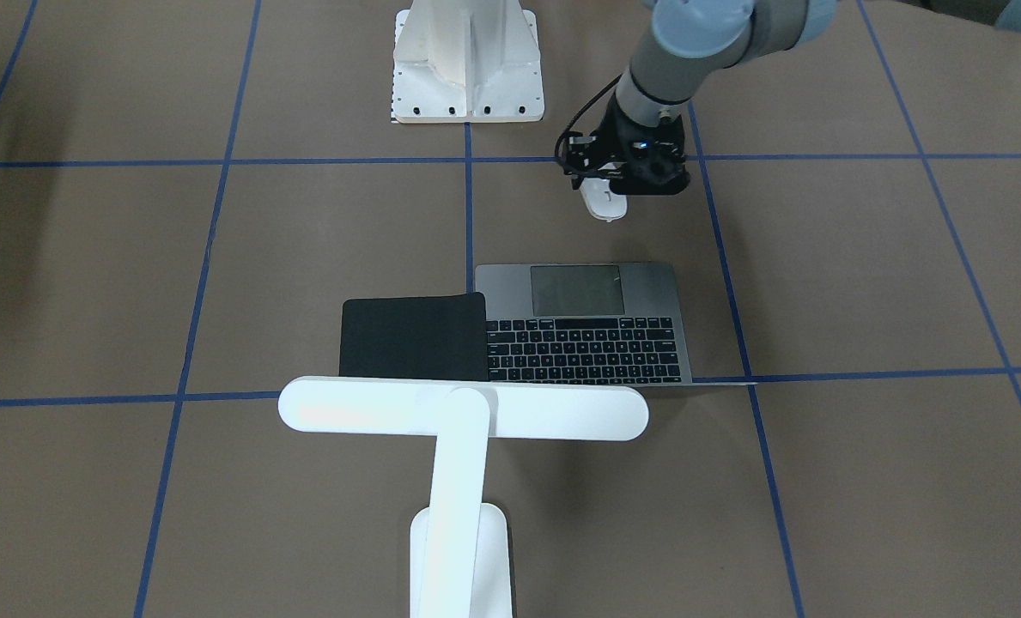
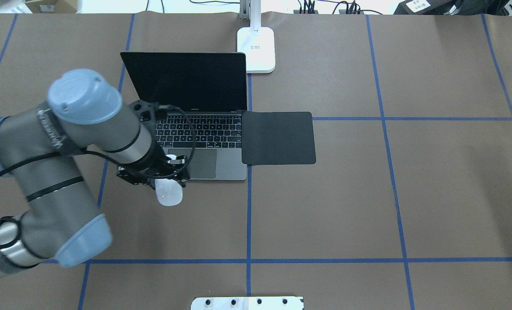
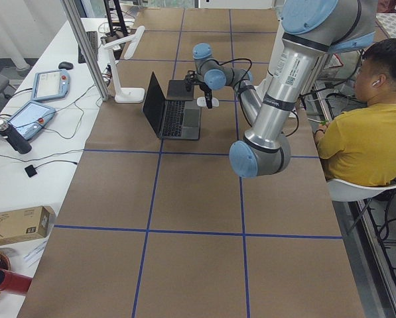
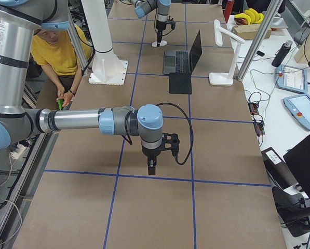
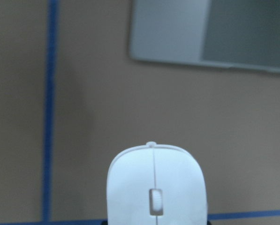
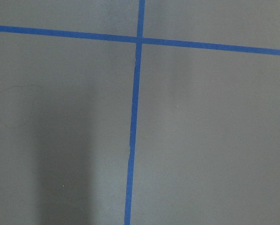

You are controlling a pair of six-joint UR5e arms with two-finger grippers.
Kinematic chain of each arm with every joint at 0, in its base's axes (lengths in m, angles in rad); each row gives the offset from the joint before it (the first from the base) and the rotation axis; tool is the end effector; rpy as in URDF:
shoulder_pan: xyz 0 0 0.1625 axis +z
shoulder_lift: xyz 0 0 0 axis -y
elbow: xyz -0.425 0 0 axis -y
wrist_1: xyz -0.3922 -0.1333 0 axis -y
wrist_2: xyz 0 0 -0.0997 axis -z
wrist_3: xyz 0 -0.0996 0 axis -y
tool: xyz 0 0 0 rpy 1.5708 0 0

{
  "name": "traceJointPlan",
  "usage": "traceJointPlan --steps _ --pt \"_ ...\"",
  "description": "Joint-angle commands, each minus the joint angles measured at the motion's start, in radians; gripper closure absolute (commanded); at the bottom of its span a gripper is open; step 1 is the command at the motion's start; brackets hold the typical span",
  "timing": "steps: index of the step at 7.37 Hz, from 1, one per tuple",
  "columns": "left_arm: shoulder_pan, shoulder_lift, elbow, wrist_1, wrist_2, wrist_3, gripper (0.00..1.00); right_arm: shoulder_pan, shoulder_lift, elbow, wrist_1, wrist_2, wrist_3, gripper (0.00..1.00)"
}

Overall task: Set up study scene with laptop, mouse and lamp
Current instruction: 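Move the white mouse over the black mouse pad with the left gripper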

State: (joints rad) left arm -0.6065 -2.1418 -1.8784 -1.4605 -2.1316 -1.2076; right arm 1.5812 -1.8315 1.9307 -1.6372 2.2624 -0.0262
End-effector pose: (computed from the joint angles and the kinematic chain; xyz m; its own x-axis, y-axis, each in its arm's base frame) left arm 0.4557 -0.4139 0.2095 0.6159 -0.0611 -0.7855 -0.0426 0.9929 -0.1106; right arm 0.0738 -0.3821 0.6077 0.7704 -0.0391 0.6364 0.0098 0.9987 0.0495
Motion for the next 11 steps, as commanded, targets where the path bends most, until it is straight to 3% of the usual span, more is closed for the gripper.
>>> traceJointPlan --steps 1,3,4,5,6,8,9,10,11 --pt "0.001 -0.316 0.361 0.017 0.028 0.037 0.58 0.003 -0.002 -0.006 -0.001 0.0 0.0 0.0" --pt "0.002 -0.54 0.68 -0.055 0.047 0.04 0.58 0.003 -0.002 -0.007 -0.003 0.002 0.0 0.0" --pt "0.004 -0.625 0.841 -0.152 0.047 0.04 0.58 0.003 -0.002 -0.009 -0.001 0.002 0.0 0.0" --pt "0.002 -0.662 0.929 -0.205 0.065 0.039 0.58 0.003 -0.002 -0.009 -0.001 0.003 0.0 0.0" --pt "0.002 -0.665 0.949 -0.21 0.068 0.037 0.57 0.003 -0.002 -0.009 -0.003 0.003 0.0 0.0" --pt "0.011 -0.687 1.039 -0.292 0.116 0.036 0.49 0.003 -0.002 -0.009 -0.003 0.005 0.0 0.0" --pt "0.016 -0.688 1.057 -0.319 0.116 0.036 0.39 0.003 -0.002 -0.009 -0.003 0.006 0.0 0.0" --pt "0.025 -0.688 1.052 -0.319 0.117 0.036 0.11 0.003 -0.003 -0.009 -0.003 0.006 0.0 0.0" --pt "0.033 -0.687 1.042 -0.319 0.117 0.034 0.0 0.003 -0.003 -0.009 -0.003 0.006 0.0 0.0"
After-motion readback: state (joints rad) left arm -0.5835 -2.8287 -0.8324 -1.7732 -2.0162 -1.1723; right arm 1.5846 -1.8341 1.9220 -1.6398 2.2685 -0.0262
